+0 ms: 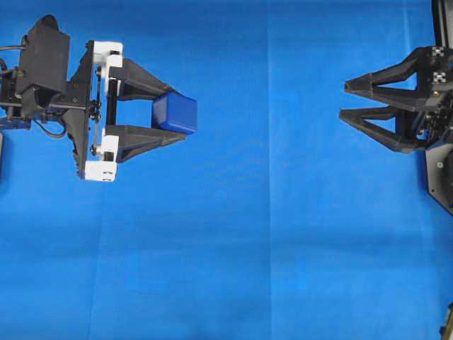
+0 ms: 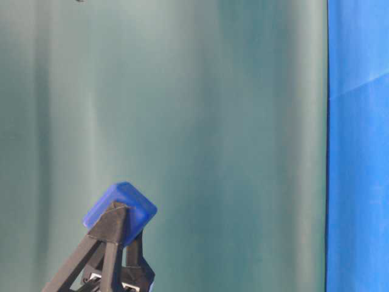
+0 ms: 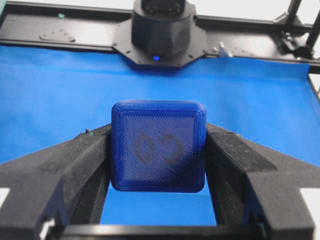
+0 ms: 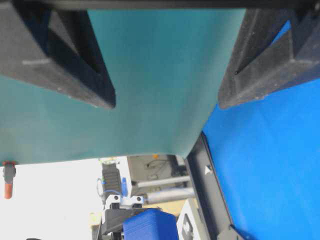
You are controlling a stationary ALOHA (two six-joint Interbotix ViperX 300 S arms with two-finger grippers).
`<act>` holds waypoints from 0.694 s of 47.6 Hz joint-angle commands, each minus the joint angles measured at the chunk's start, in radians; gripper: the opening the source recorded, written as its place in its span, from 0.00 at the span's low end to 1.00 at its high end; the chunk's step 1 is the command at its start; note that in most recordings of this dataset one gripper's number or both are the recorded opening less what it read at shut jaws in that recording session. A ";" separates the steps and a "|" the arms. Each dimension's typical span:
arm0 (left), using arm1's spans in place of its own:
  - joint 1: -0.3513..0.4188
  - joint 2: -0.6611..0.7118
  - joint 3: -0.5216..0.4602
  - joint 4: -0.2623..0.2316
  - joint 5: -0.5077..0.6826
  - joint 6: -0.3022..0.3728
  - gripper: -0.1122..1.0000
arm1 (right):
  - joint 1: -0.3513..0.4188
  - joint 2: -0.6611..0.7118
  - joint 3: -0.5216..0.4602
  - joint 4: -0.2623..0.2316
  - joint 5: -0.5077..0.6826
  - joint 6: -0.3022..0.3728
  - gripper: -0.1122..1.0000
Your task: Handover the blue block to the right arm after grasping it with the left arm, then place it in the designated position.
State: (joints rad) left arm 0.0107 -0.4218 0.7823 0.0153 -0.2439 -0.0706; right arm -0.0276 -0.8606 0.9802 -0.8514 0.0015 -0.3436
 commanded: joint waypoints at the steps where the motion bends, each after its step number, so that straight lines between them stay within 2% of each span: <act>1: -0.002 -0.017 -0.012 -0.002 -0.009 -0.002 0.54 | 0.002 0.002 -0.031 0.000 -0.008 0.002 0.97; 33: -0.002 -0.017 -0.012 -0.002 -0.009 -0.002 0.54 | 0.000 0.012 -0.031 0.000 -0.009 0.003 0.97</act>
State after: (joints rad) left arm 0.0107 -0.4218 0.7823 0.0153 -0.2439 -0.0706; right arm -0.0276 -0.8514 0.9802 -0.8514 0.0000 -0.3436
